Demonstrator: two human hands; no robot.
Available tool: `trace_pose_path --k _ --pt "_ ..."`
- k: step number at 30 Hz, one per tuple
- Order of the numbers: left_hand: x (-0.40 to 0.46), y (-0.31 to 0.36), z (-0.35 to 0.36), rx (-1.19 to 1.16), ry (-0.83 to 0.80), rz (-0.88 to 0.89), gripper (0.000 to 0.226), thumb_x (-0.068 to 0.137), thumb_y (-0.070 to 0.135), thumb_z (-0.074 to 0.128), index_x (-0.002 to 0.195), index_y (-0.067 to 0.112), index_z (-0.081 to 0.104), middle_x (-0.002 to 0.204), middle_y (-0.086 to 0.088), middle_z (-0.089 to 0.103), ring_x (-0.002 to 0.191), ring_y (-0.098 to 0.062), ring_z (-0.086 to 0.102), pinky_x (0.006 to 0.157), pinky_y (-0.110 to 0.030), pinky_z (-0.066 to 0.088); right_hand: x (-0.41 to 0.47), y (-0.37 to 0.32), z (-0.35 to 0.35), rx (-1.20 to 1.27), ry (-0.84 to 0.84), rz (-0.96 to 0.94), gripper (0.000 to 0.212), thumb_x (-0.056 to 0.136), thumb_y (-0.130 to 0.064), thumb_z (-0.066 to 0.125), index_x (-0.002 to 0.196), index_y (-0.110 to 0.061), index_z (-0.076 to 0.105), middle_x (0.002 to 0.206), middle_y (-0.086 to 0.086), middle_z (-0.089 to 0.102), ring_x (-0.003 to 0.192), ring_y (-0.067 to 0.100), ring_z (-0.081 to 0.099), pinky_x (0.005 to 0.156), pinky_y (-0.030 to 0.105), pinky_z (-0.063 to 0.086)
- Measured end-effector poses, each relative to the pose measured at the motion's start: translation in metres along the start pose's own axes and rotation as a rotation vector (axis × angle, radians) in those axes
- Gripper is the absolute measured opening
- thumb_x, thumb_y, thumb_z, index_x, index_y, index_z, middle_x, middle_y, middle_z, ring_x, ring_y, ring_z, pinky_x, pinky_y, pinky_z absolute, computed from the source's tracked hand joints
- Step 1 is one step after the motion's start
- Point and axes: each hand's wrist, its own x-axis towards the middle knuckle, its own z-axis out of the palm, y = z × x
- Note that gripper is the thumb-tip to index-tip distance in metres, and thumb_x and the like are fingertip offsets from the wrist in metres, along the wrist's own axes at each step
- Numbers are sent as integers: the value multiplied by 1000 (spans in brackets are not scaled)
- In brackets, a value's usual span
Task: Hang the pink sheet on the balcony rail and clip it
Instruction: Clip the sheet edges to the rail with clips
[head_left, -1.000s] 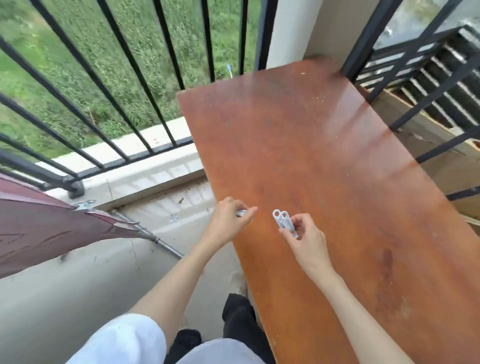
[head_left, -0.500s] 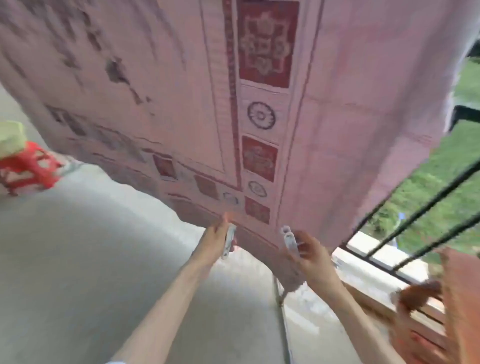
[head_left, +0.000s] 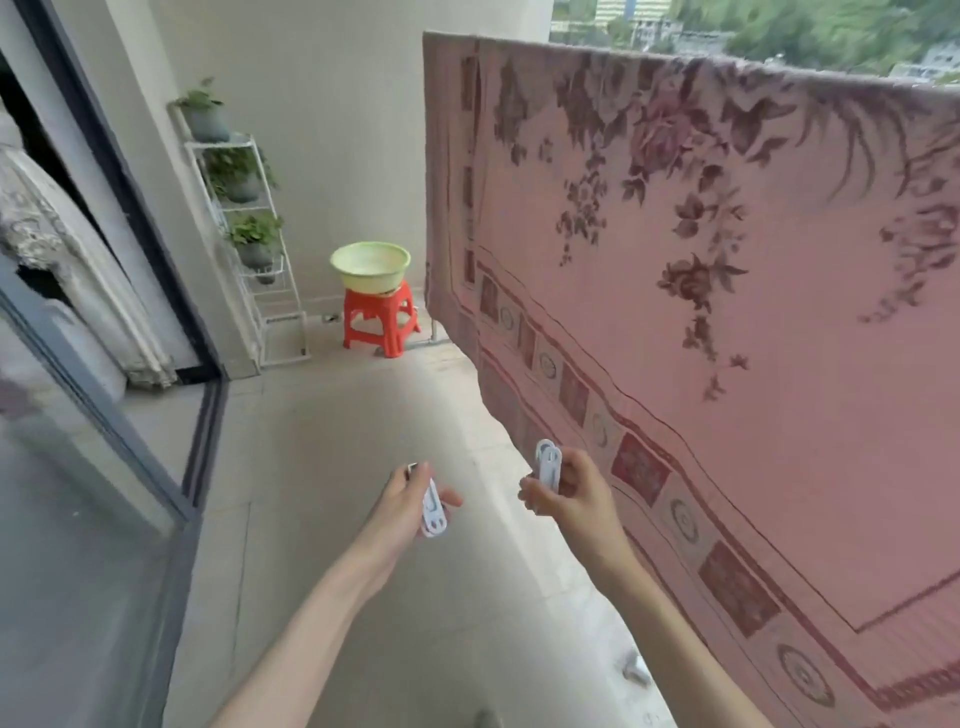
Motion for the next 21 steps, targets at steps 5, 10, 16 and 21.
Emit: trace_pose_path --k 5,10,16,21 --pt "109 59 -28 52 98 99 25 82 43 53 82 19 61 84 0 57 75 -14 50 70 -27 38 120 -25 49 84 -154 2 23 84 7 50 99 -10 50 83 6 59 62 13 65 75 32 56" --pt "218 126 -71 15 83 189 30 85 32 62 89 3 66 77 -5 53 74 -17 49 73 -30 42 255 -78 98 72 -289 2 13 66 -10 53 79 -14 52 64 0 53 53 14 46 63 32 33" --pt "347 179 -155 -122 162 259 15 86 13 62 92 -1 64 82 -12 69 74 -18 64 67 -20 54 388 -121 199 14 -442 -71 10 84 -25 66 77 -18 62 59 -5 41 54 12 36 52 18 32" --pt "468 224 -237 -67 133 340 7 84 17 65 85 10 68 76 -1 70 63 -1 61 57 -9 45 511 -142 295 -99 -402 -137 24 83 -18 68 87 5 63 54 -1 38 47 11 31 51 26 23"
